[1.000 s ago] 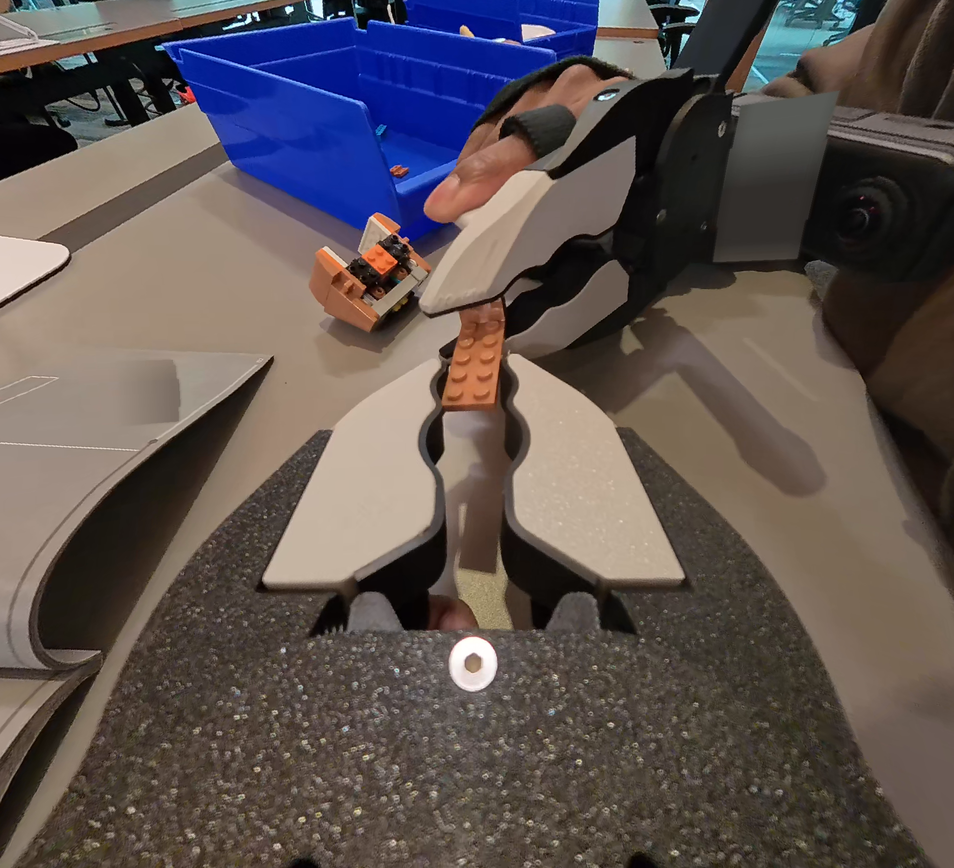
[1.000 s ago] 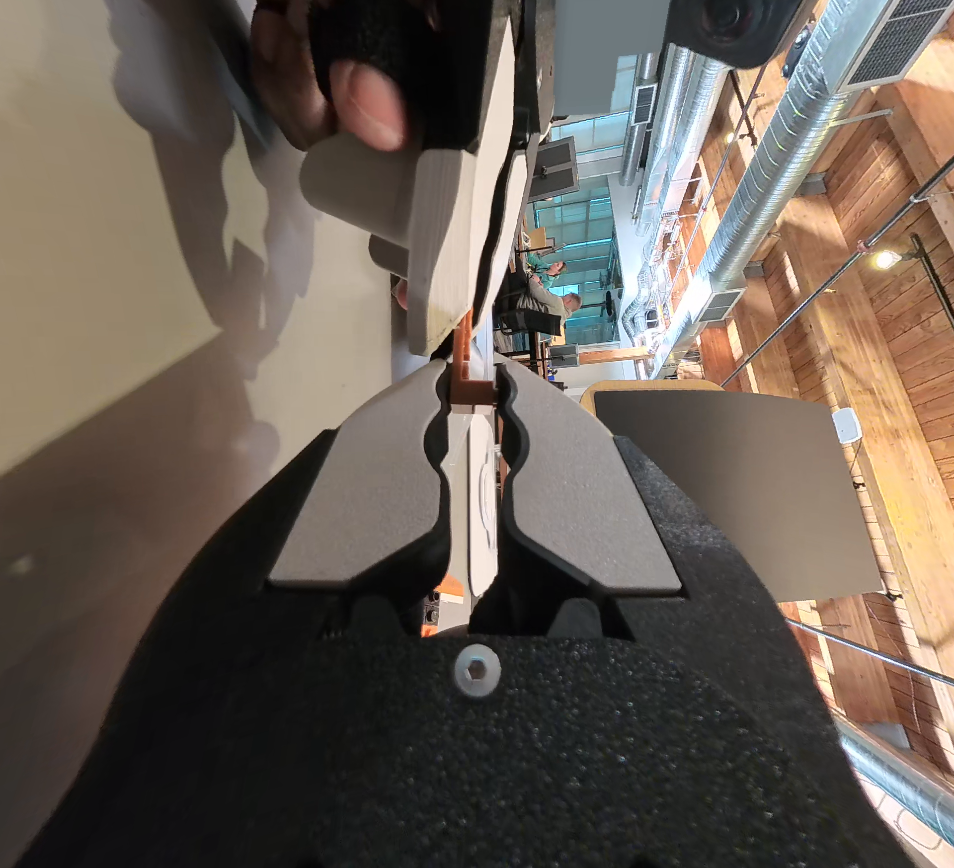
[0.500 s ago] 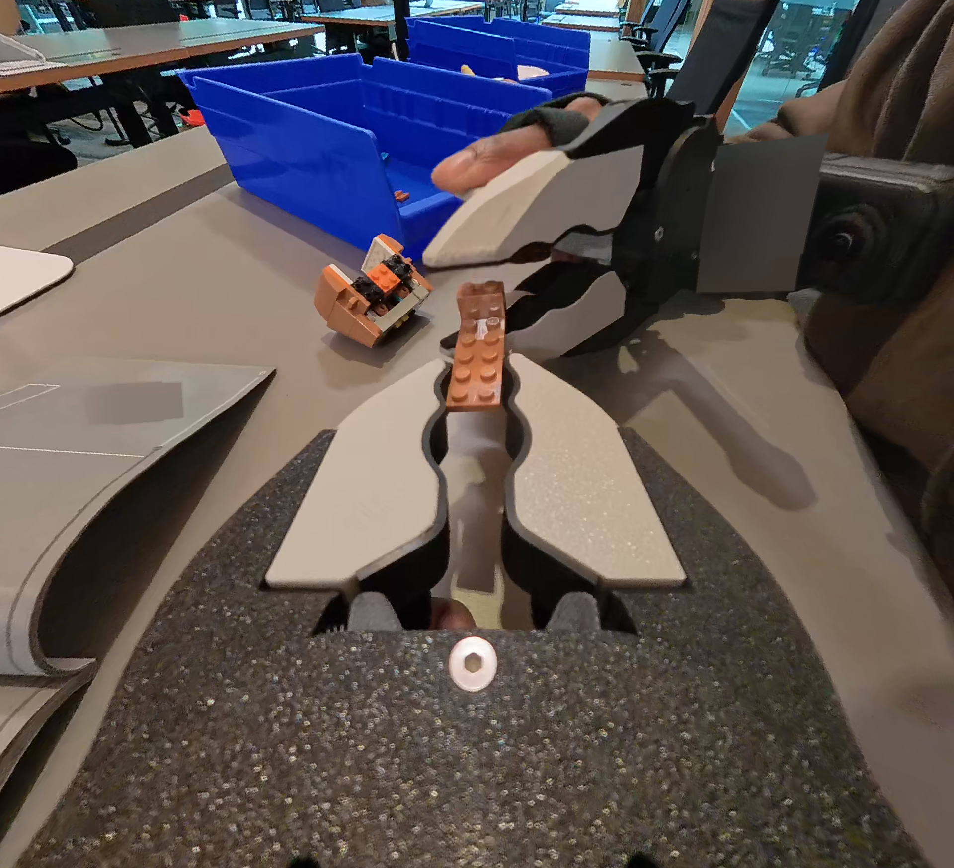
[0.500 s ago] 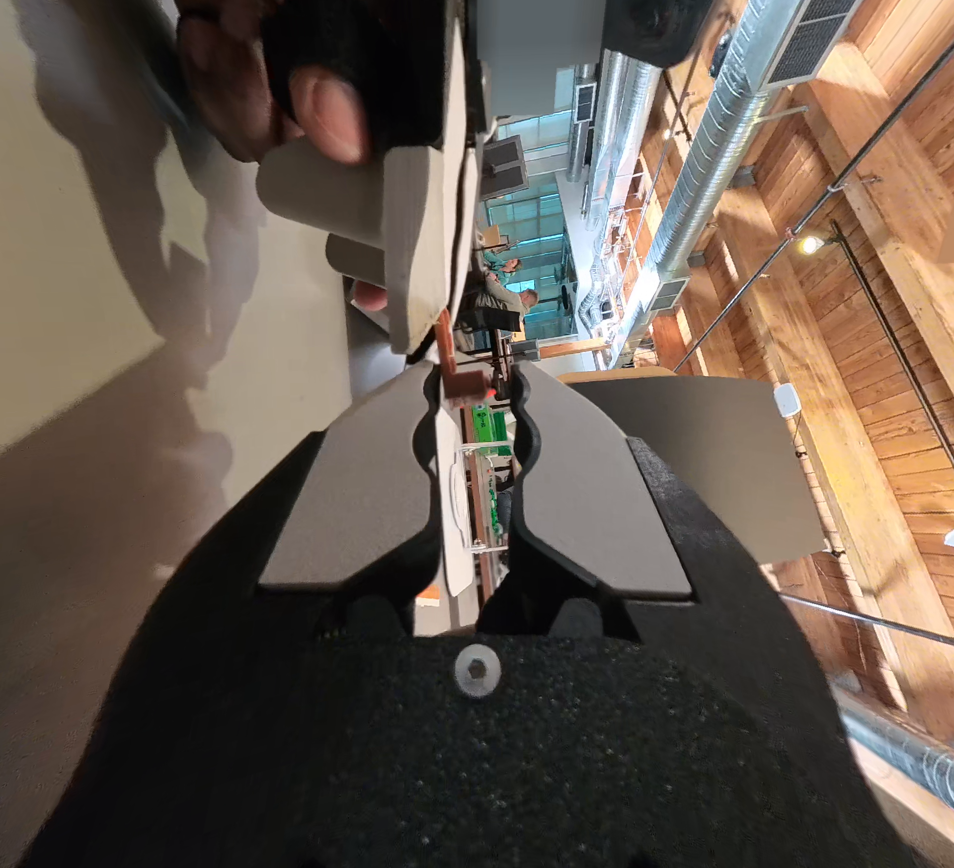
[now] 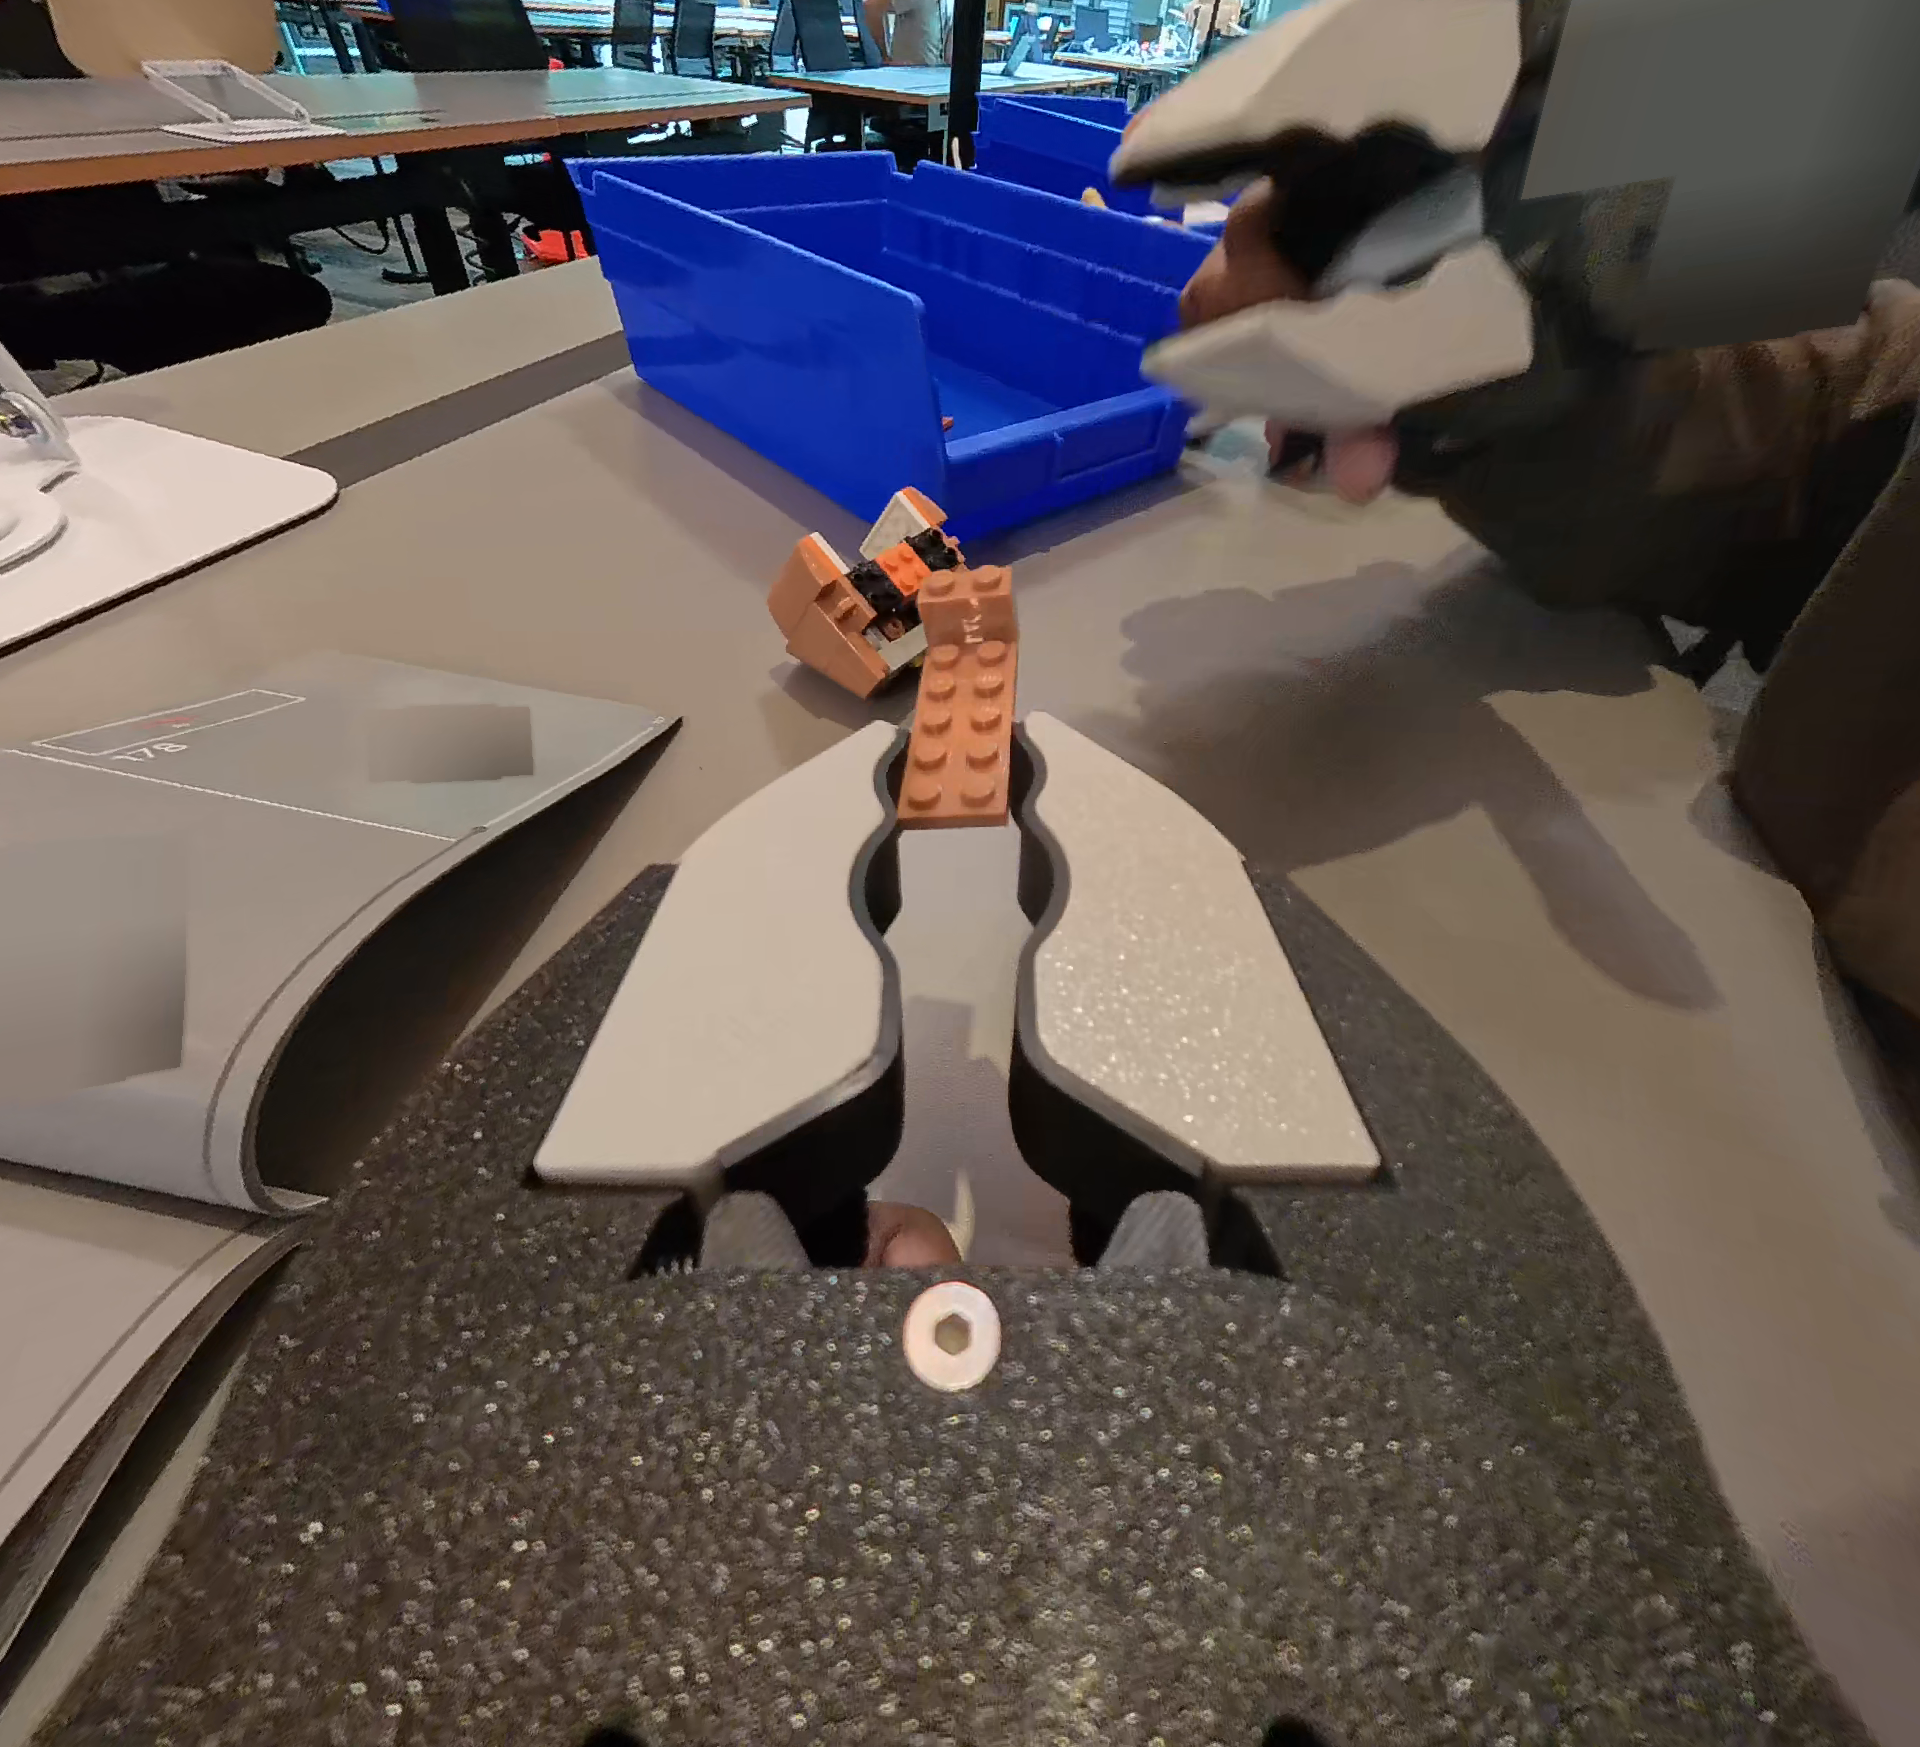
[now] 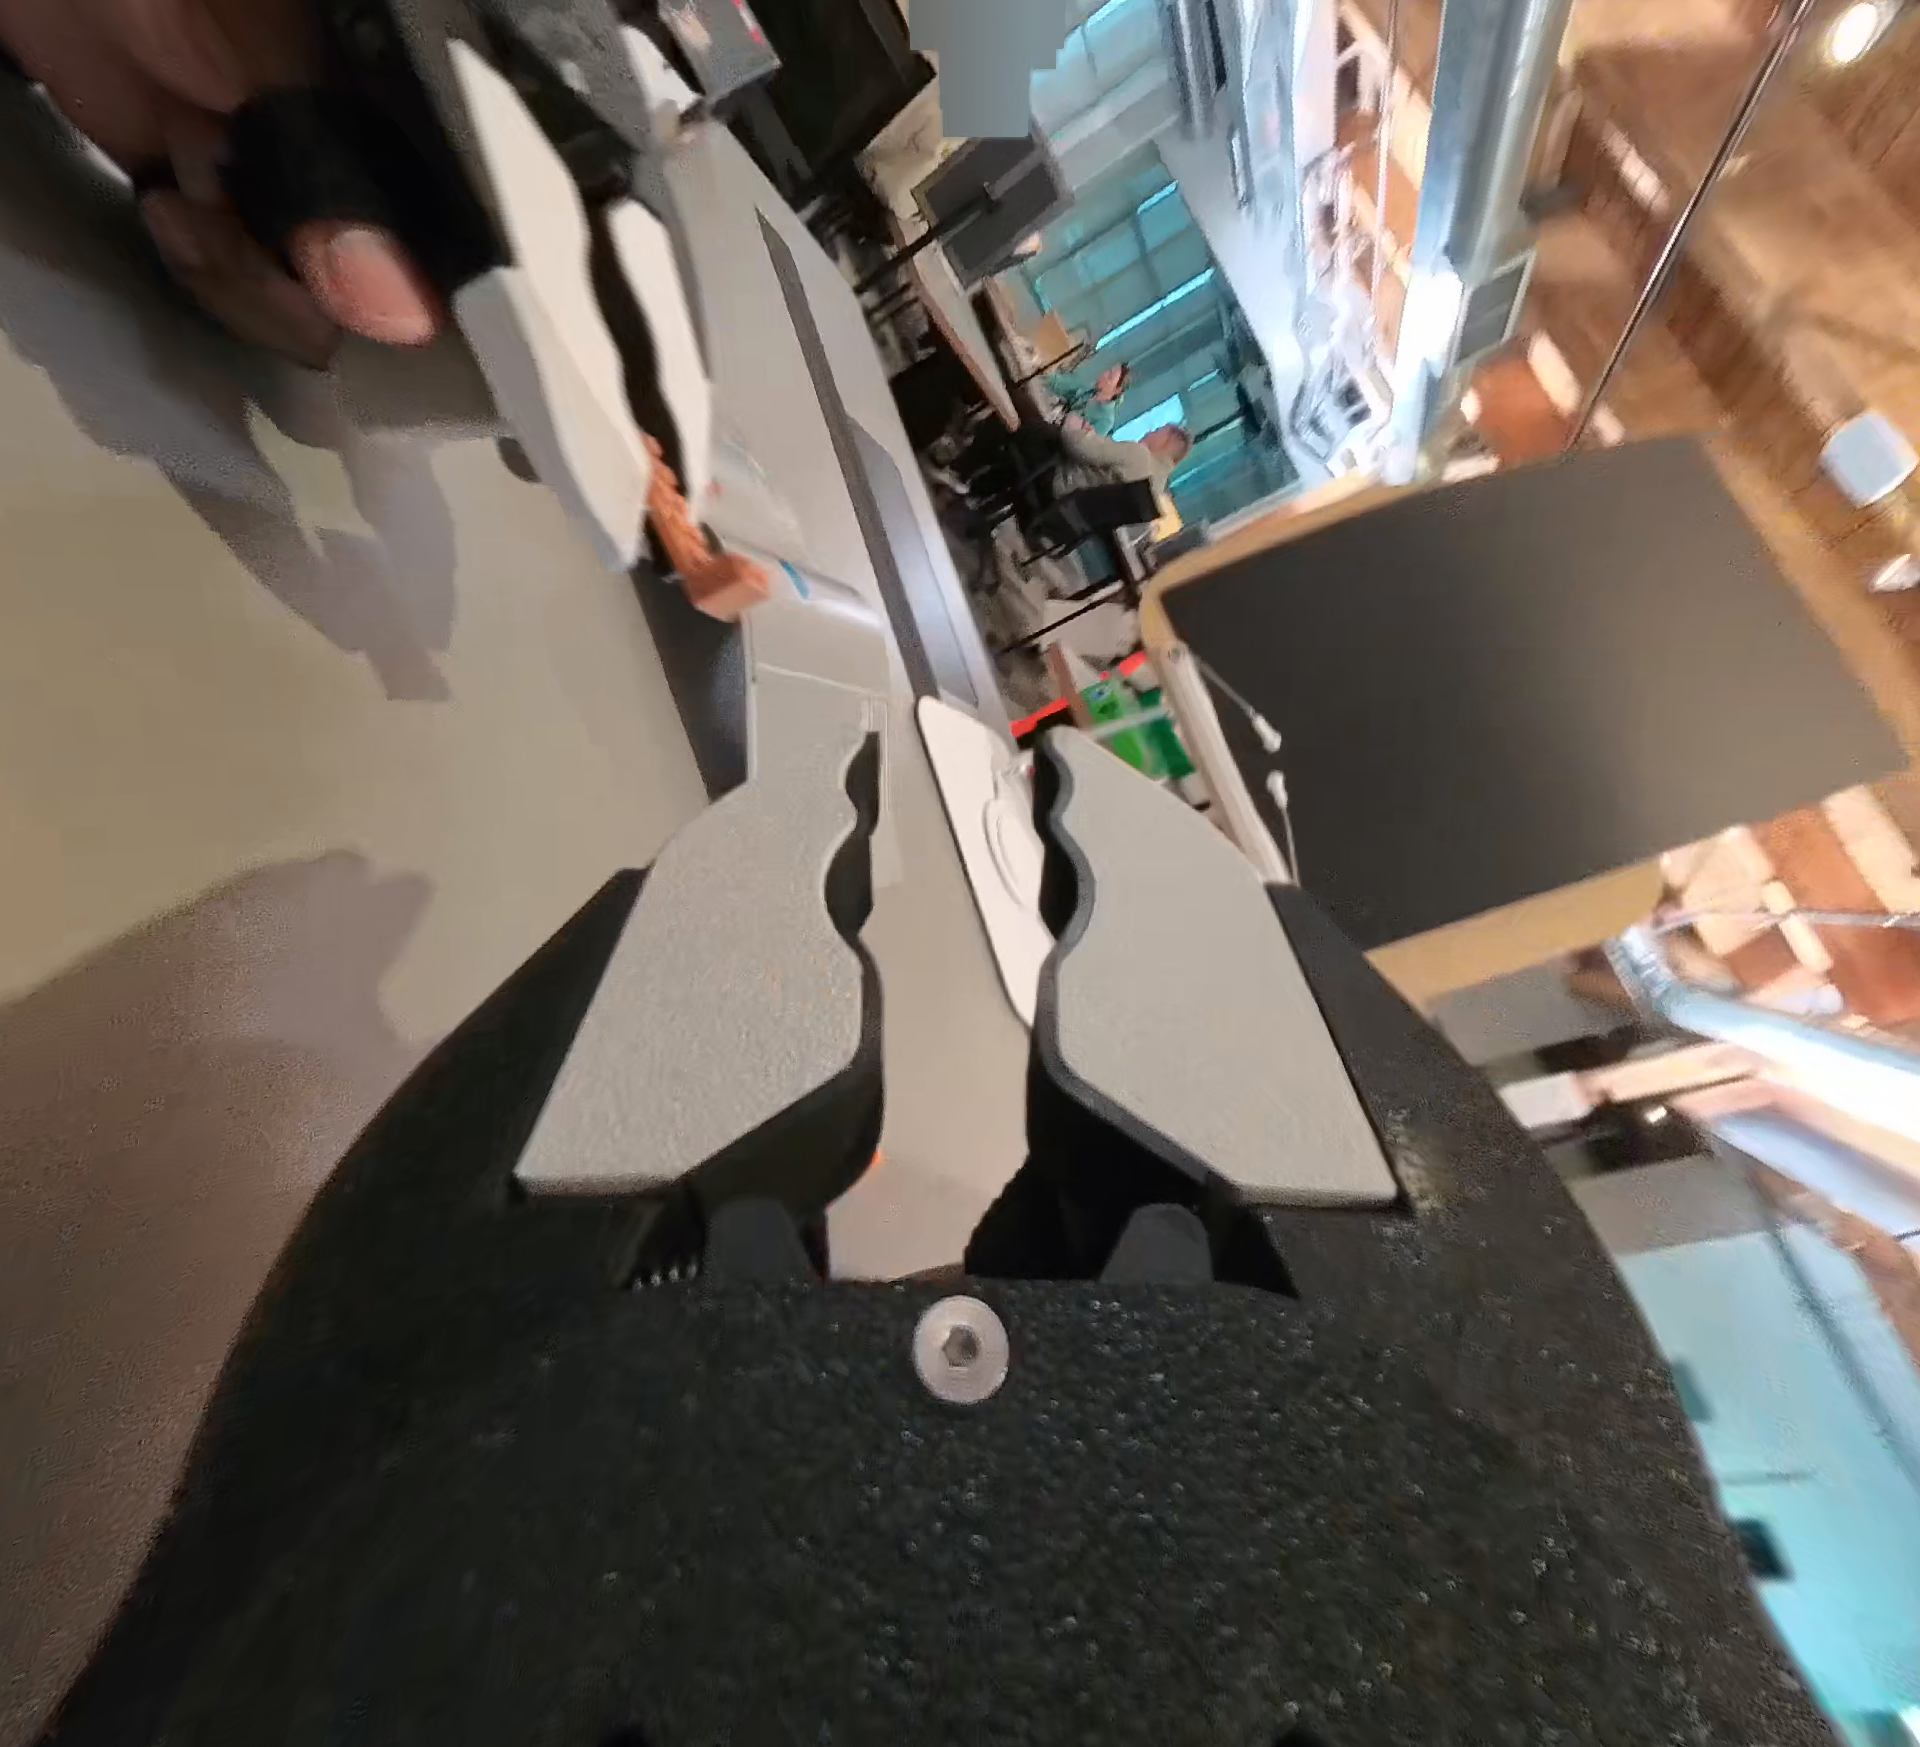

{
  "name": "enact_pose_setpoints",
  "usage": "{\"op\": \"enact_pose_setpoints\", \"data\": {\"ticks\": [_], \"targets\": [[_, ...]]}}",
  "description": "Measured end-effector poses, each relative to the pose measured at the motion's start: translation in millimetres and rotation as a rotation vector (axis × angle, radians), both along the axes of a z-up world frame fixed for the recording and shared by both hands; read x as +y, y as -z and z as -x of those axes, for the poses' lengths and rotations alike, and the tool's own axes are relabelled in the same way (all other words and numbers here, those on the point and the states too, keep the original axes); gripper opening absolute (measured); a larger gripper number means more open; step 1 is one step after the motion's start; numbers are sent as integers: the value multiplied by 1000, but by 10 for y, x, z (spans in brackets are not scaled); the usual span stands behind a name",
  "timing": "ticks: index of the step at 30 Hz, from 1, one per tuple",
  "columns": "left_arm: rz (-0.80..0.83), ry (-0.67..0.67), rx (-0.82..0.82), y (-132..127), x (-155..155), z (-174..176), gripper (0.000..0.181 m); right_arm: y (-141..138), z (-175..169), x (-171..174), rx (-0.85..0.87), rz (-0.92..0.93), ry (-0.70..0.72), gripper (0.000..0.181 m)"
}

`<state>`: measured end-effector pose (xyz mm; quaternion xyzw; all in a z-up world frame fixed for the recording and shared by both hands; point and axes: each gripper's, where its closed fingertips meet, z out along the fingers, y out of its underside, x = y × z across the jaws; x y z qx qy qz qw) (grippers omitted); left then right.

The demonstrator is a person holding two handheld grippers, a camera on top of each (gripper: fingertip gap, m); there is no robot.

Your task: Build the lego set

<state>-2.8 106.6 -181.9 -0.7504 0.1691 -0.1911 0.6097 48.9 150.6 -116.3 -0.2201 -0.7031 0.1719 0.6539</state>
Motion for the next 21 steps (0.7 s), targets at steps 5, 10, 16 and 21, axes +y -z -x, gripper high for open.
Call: {"op": "enact_pose_setpoints", "data": {"ticks": [5, 10, 16, 21], "targets": [[-5, -2, 9, 1, 4, -2, 18, -198, -371, 834, -246, 147, 203, 27], [-11, 0, 18, -1, 1, -18, 18, 208, -664, 2121, -647, 201, 420, 30], [-24, -1, 35, -4, 0, -25, 18, 934, -658, 3303, -1050, -236, 395, 31], [-28, -11, 34, -9, 9, 13, 18, 1315, -522, 3557, -1230, -273, 254, 29]]}}
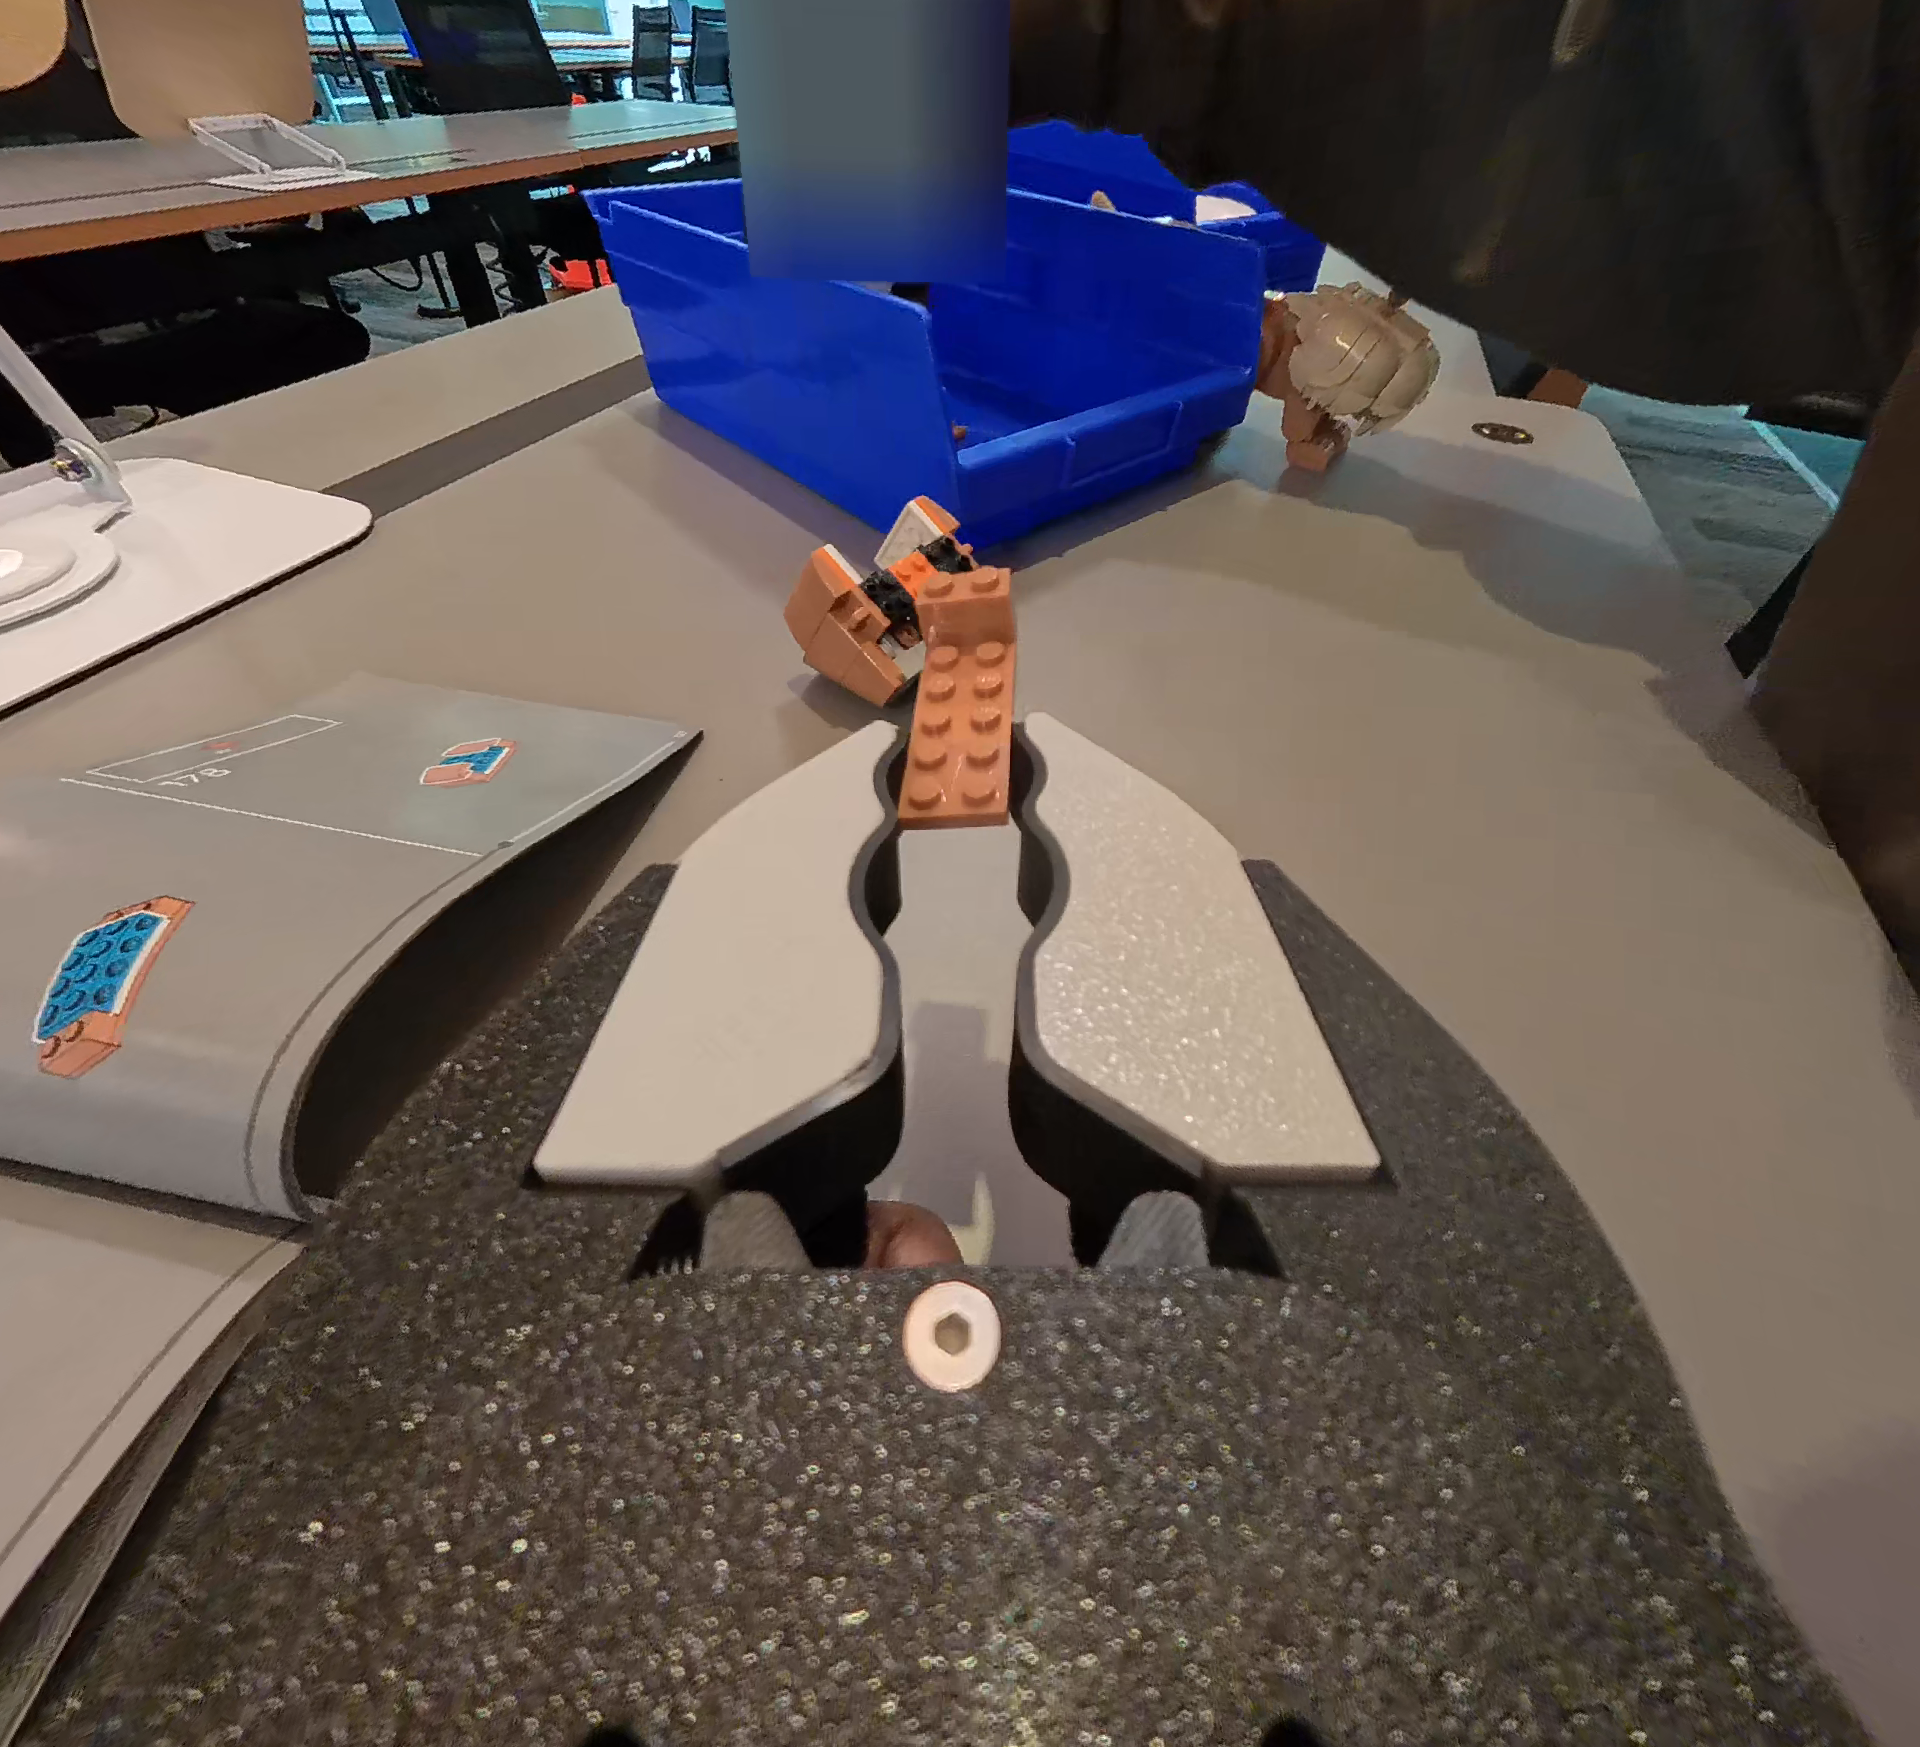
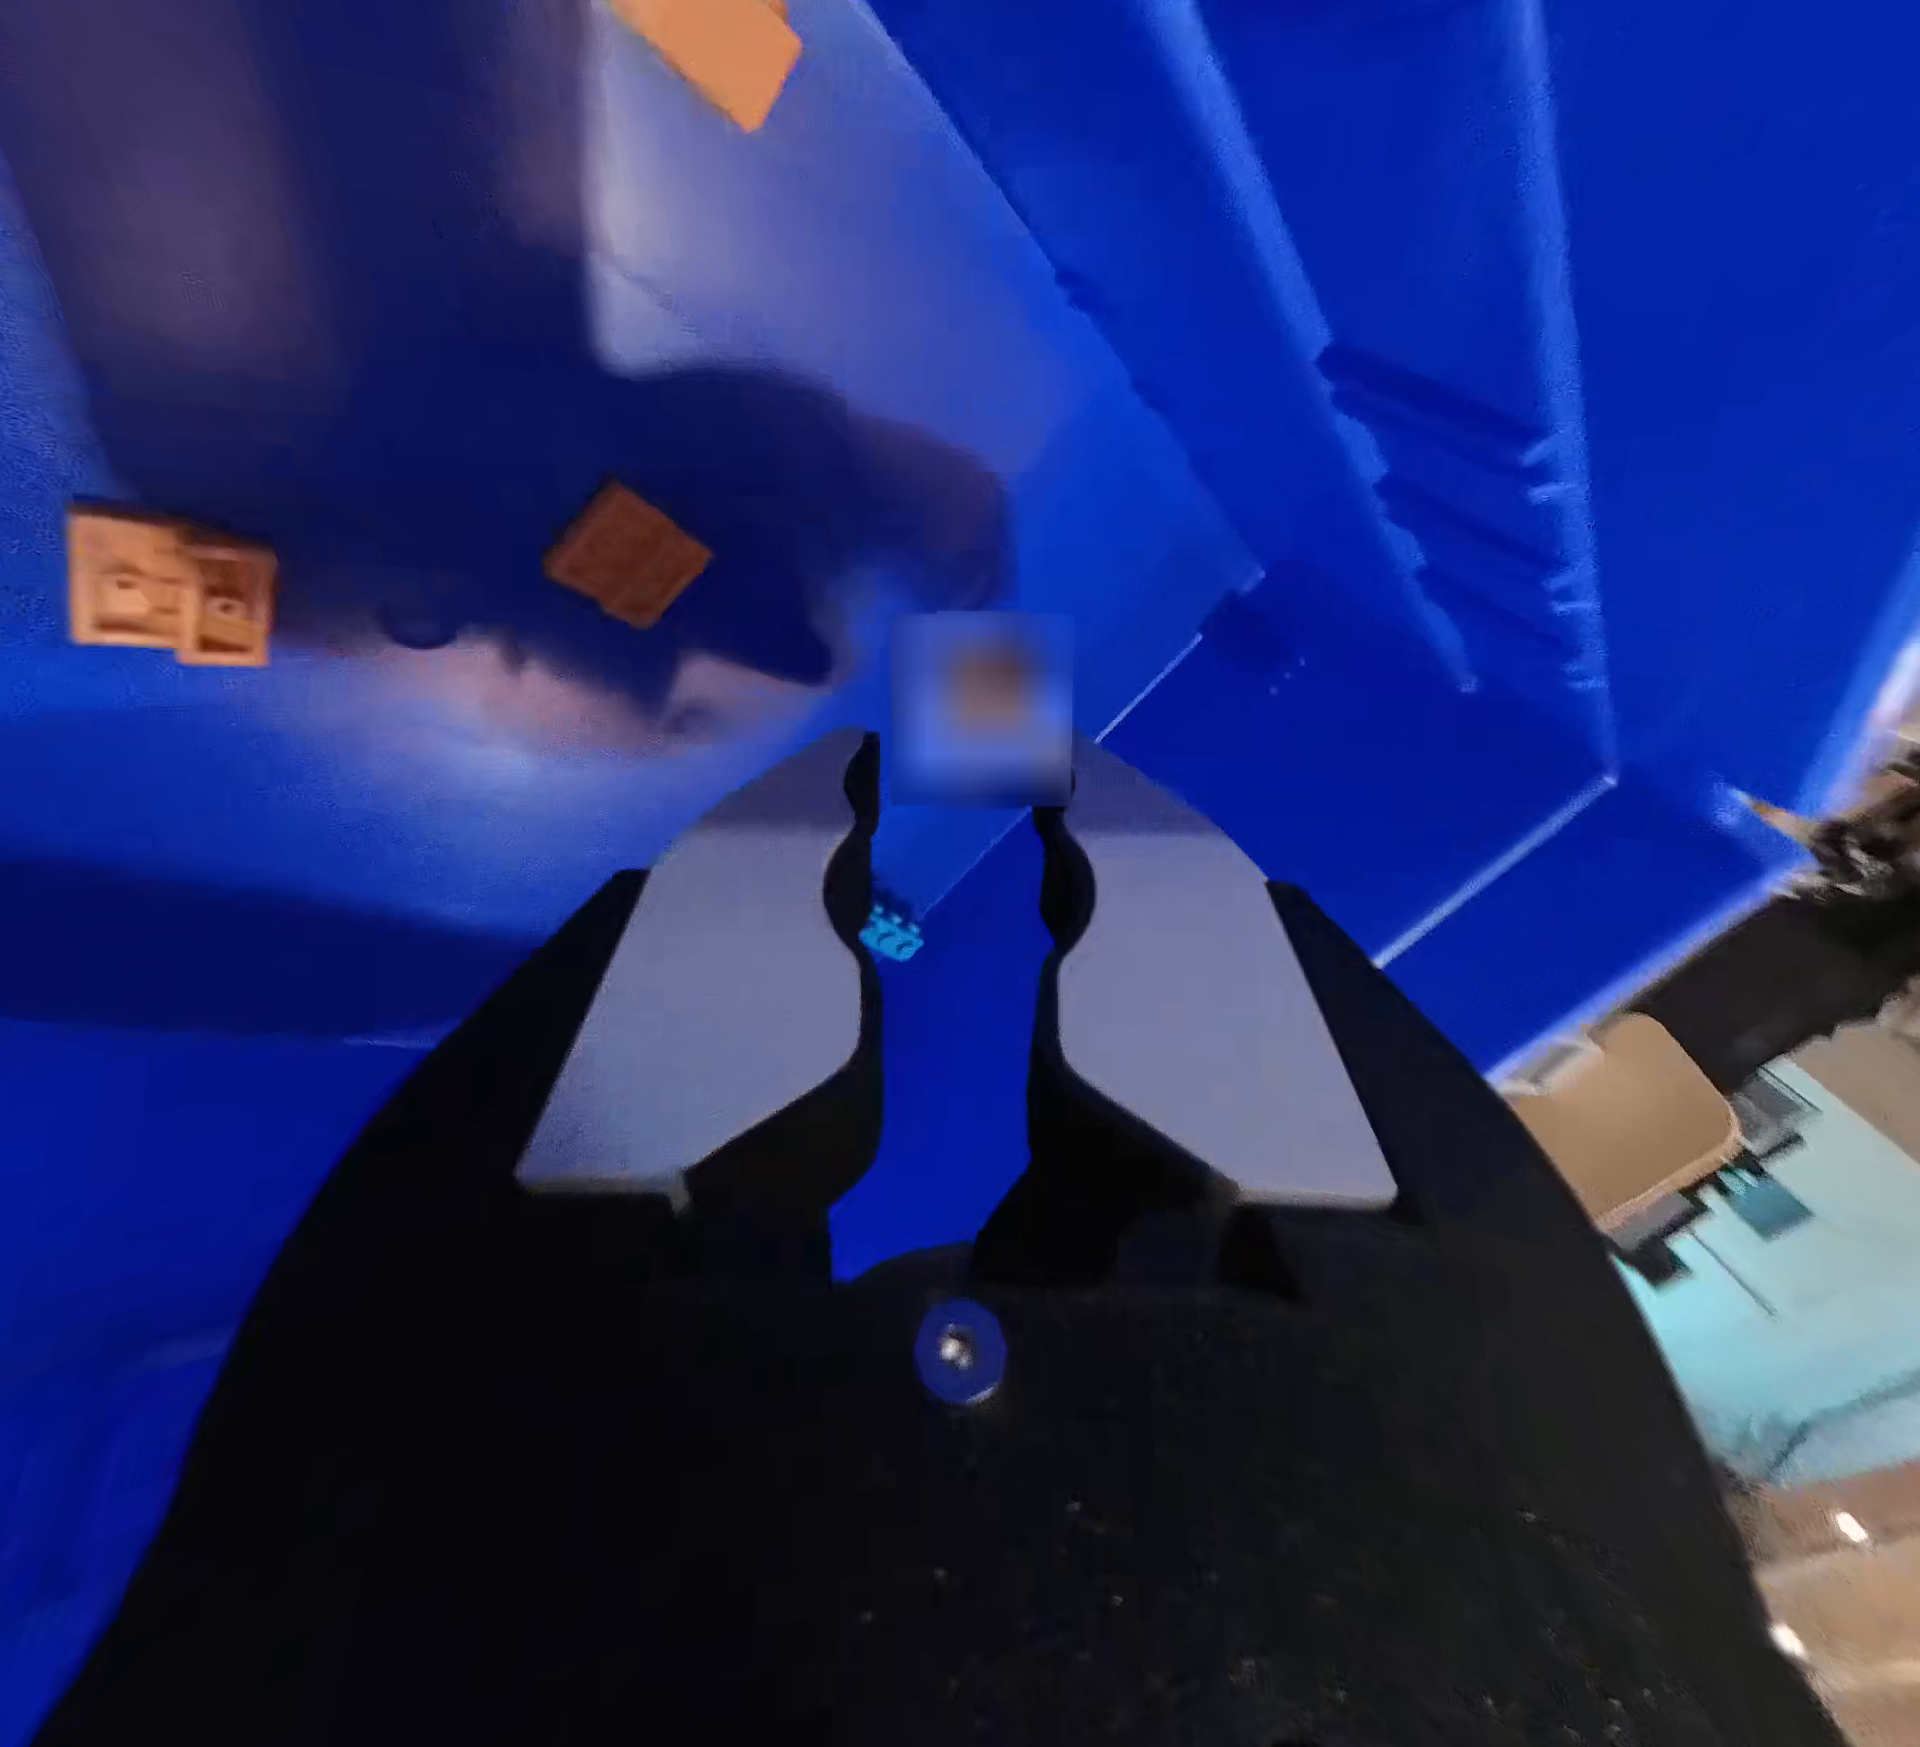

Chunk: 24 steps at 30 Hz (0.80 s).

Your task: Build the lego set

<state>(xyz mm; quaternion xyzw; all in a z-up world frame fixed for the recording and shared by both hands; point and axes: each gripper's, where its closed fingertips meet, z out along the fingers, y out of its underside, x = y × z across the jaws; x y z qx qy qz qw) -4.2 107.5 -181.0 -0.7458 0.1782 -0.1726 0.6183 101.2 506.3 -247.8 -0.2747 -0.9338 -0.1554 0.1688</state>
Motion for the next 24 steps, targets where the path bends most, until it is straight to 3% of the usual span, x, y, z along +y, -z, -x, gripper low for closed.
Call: {"op": "enact_pose_setpoints", "data": {"ticks": [7, 20, 24], "targets": [[6, -6, -48, -23, 12, 75, 18, 109, -27, 86, -147, 181, 84, 26], [11, -12, -52, -20, 20, 110, 18, 146, 90, 131, -240, 148, 35, 31], [12, -10, -53, -20, 19, 108, 18, 160, 47, 101, -256, 173, 84, 19]]}}
